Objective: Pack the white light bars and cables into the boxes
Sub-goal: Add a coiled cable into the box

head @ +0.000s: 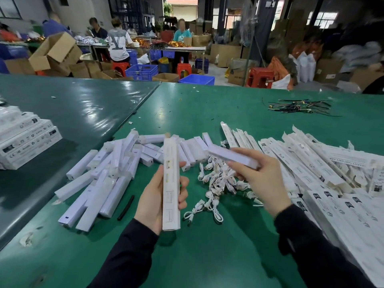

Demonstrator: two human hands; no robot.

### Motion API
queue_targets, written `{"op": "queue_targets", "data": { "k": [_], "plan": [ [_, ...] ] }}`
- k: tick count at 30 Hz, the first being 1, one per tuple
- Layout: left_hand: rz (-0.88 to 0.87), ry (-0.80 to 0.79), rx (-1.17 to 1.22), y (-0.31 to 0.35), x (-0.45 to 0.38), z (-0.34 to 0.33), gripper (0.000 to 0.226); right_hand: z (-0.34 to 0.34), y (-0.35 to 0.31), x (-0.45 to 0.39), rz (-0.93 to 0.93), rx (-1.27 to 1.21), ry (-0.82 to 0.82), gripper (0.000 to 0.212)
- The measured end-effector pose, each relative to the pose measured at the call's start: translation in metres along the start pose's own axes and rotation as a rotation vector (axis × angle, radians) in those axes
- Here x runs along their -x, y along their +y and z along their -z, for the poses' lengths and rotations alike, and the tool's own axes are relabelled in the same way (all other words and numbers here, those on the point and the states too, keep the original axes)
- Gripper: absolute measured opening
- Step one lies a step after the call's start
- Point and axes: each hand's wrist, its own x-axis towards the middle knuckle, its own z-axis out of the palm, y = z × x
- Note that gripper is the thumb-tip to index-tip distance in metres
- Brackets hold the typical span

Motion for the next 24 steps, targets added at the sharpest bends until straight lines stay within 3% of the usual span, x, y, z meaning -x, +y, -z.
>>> {"op": "queue_targets", "data": {
  "k": [5, 8, 11, 14, 19, 22, 24],
  "plan": [
    [0.156, -0.122, -0.155, -0.01, 0.003, -0.006, 0.041, 0.051, 0.013, 0.033, -0.304, -0.533, 0.05, 0.028],
    [0.224, -0.211, -0.383, -0.014, 0.006, -0.01, 0.045, 0.058, 0.019, 0.042, -0.353, -0.601, 0.042, 0.025],
    [0.246, -0.291, -0.483, -0.021, 0.008, -0.013, 0.063, 0.06, 0.018, 0.04, -0.357, -0.697, 0.083, 0.02],
    [0.27, -0.32, -0.489, -0.025, 0.008, -0.015, 0.053, 0.06, 0.018, 0.038, -0.379, -0.81, 0.11, 0.017],
    [0.356, -0.415, -0.436, -0.026, 0.01, -0.018, 0.03, 0.058, 0.021, 0.04, -0.356, -0.678, 0.19, 0.031],
    [0.397, -0.462, -0.396, -0.026, 0.011, -0.018, 0.031, 0.057, 0.021, 0.042, -0.193, -0.433, 0.27, 0.027],
    [0.396, -0.475, -0.369, -0.026, 0.01, -0.017, 0.034, 0.055, 0.018, 0.044, -0.055, -0.433, 0.255, 0.031]
  ]
}}
